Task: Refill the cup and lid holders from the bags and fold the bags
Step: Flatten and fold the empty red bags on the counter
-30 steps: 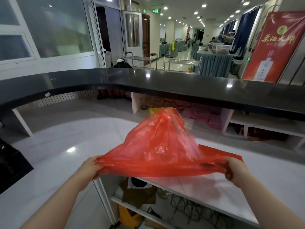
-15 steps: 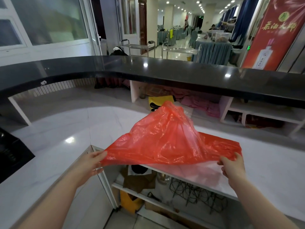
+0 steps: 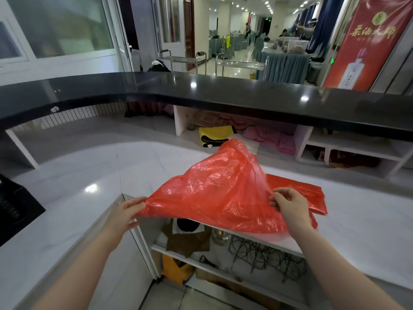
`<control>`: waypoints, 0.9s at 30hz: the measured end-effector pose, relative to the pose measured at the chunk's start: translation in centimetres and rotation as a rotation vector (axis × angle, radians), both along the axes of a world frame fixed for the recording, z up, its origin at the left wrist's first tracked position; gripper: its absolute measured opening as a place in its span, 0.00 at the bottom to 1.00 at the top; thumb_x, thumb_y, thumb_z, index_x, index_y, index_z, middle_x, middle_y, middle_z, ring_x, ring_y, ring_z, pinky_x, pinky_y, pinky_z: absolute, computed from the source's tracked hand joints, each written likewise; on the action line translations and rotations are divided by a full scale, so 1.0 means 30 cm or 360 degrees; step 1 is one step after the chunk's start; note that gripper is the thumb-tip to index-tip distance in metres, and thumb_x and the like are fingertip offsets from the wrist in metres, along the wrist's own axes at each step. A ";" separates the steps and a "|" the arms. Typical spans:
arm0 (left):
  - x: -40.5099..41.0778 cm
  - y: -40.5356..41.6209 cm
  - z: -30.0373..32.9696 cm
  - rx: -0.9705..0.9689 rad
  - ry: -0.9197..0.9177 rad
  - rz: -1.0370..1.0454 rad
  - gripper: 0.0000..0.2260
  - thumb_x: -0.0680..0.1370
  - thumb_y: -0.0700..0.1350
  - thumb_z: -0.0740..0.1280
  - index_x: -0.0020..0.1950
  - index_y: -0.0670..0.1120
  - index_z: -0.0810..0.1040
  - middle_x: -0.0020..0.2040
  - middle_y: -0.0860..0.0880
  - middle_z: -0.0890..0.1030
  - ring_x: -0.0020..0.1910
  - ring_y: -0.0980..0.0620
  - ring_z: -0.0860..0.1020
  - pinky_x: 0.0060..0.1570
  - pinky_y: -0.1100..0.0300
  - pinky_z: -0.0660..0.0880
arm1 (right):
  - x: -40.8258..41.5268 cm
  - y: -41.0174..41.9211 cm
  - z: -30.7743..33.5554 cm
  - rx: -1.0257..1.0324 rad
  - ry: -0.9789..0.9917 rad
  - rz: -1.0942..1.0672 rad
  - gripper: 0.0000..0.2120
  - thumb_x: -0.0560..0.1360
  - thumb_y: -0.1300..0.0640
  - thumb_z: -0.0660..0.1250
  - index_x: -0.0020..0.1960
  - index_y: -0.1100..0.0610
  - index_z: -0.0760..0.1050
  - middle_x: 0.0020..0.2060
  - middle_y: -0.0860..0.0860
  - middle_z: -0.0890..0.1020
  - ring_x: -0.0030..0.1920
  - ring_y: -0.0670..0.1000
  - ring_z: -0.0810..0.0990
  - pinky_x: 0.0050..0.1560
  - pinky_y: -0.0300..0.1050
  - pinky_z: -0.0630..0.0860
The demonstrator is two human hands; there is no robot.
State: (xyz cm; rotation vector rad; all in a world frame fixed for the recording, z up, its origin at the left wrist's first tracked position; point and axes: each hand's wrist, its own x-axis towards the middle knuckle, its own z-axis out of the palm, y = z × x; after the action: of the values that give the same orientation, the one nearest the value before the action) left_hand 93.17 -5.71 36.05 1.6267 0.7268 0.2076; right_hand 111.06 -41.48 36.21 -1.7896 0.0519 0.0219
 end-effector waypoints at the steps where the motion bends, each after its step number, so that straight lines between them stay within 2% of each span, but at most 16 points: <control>1: 0.001 0.010 0.003 -0.0024 -0.0040 0.0027 0.11 0.80 0.46 0.63 0.60 0.47 0.78 0.54 0.46 0.81 0.57 0.45 0.77 0.54 0.51 0.73 | 0.005 0.002 0.000 -0.0004 -0.0008 -0.0020 0.06 0.76 0.66 0.65 0.48 0.57 0.78 0.38 0.54 0.83 0.37 0.50 0.81 0.39 0.43 0.79; 6: 0.080 0.056 0.005 -0.0036 -0.0084 0.0234 0.11 0.80 0.47 0.62 0.58 0.44 0.79 0.54 0.43 0.81 0.56 0.42 0.78 0.55 0.50 0.72 | 0.070 0.000 0.004 -0.0009 -0.0024 -0.0100 0.07 0.77 0.65 0.63 0.50 0.57 0.78 0.38 0.54 0.82 0.34 0.48 0.79 0.37 0.42 0.76; 9: 0.180 0.073 0.018 0.0006 -0.0082 0.0139 0.10 0.81 0.46 0.61 0.57 0.44 0.79 0.54 0.44 0.82 0.55 0.43 0.79 0.58 0.48 0.72 | 0.161 0.008 0.008 -0.0019 0.0020 -0.0106 0.05 0.76 0.65 0.64 0.50 0.59 0.77 0.35 0.54 0.82 0.26 0.42 0.78 0.28 0.37 0.74; 11: 0.266 0.088 0.043 0.0050 -0.0096 0.0068 0.09 0.81 0.46 0.61 0.56 0.46 0.80 0.53 0.45 0.83 0.54 0.45 0.80 0.58 0.49 0.72 | 0.247 0.024 0.023 0.0077 0.0131 -0.0019 0.07 0.76 0.66 0.65 0.53 0.60 0.75 0.33 0.56 0.81 0.22 0.42 0.76 0.22 0.34 0.71; 13: 0.350 0.086 0.068 0.0063 -0.0085 0.0007 0.09 0.81 0.44 0.61 0.56 0.46 0.80 0.53 0.46 0.83 0.54 0.45 0.80 0.57 0.50 0.73 | 0.336 0.040 0.036 0.0035 0.0237 0.0091 0.11 0.75 0.66 0.66 0.56 0.59 0.74 0.33 0.56 0.83 0.24 0.46 0.78 0.25 0.36 0.72; 15: 0.432 0.080 0.076 0.0078 -0.0074 -0.0063 0.08 0.81 0.43 0.62 0.55 0.47 0.80 0.52 0.46 0.83 0.52 0.46 0.81 0.54 0.52 0.73 | 0.418 0.058 0.030 -0.0161 0.0275 0.0293 0.16 0.73 0.65 0.68 0.60 0.56 0.73 0.31 0.53 0.84 0.28 0.48 0.80 0.30 0.40 0.74; 17: 0.508 0.074 0.073 0.0121 -0.0066 -0.0119 0.08 0.81 0.42 0.62 0.55 0.47 0.80 0.51 0.47 0.84 0.51 0.47 0.81 0.53 0.53 0.74 | 0.472 0.090 0.018 -0.0415 0.0262 0.0578 0.22 0.72 0.67 0.68 0.63 0.52 0.71 0.28 0.50 0.83 0.27 0.48 0.79 0.31 0.40 0.74; 19: 0.575 0.066 0.058 0.0134 -0.0042 -0.0142 0.09 0.81 0.42 0.62 0.56 0.48 0.80 0.51 0.47 0.84 0.51 0.48 0.81 0.53 0.53 0.74 | 0.501 0.132 -0.008 -0.0570 0.0260 0.0828 0.25 0.71 0.68 0.67 0.64 0.51 0.71 0.35 0.54 0.85 0.32 0.54 0.82 0.35 0.45 0.77; 21: 0.633 0.048 0.037 0.0157 0.0002 -0.0173 0.09 0.81 0.41 0.62 0.55 0.50 0.79 0.51 0.49 0.84 0.51 0.50 0.81 0.51 0.55 0.74 | 0.522 0.169 -0.039 -0.0609 0.0194 0.0938 0.23 0.72 0.67 0.68 0.63 0.50 0.74 0.46 0.54 0.85 0.43 0.56 0.85 0.47 0.49 0.81; 22: 0.661 0.037 0.025 0.0175 0.0021 -0.0202 0.09 0.80 0.41 0.62 0.55 0.51 0.79 0.50 0.50 0.84 0.51 0.50 0.81 0.50 0.56 0.74 | 0.533 0.186 -0.051 -0.0584 0.0136 0.0976 0.21 0.72 0.65 0.69 0.62 0.50 0.75 0.50 0.51 0.84 0.47 0.50 0.84 0.50 0.43 0.80; 24: 0.713 0.014 0.004 0.0186 0.0035 -0.0280 0.09 0.79 0.41 0.64 0.55 0.53 0.79 0.50 0.51 0.84 0.52 0.50 0.81 0.50 0.57 0.74 | 0.555 0.224 -0.061 -0.0475 0.0061 0.1006 0.17 0.73 0.61 0.70 0.60 0.47 0.78 0.52 0.44 0.83 0.47 0.37 0.81 0.44 0.27 0.74; 26: 0.757 -0.008 -0.015 0.0155 0.0075 -0.0375 0.09 0.78 0.41 0.66 0.56 0.53 0.79 0.52 0.50 0.83 0.53 0.49 0.81 0.51 0.55 0.75 | 0.577 0.259 -0.067 -0.0291 0.0146 0.0916 0.11 0.75 0.58 0.69 0.56 0.47 0.80 0.49 0.44 0.84 0.44 0.36 0.82 0.40 0.27 0.74; 27: 0.776 -0.018 -0.024 0.0141 0.0111 -0.0427 0.10 0.78 0.41 0.67 0.57 0.52 0.79 0.53 0.50 0.83 0.53 0.48 0.81 0.52 0.53 0.75 | 0.582 0.269 -0.069 -0.0206 0.0199 0.0836 0.08 0.76 0.56 0.68 0.53 0.48 0.81 0.46 0.46 0.85 0.44 0.40 0.83 0.40 0.32 0.77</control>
State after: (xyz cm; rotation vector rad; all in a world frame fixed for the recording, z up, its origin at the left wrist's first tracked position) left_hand 116.44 -6.26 35.31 1.8040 0.5508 -0.0104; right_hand 128.52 -33.40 34.15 -1.8847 -0.3344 0.5167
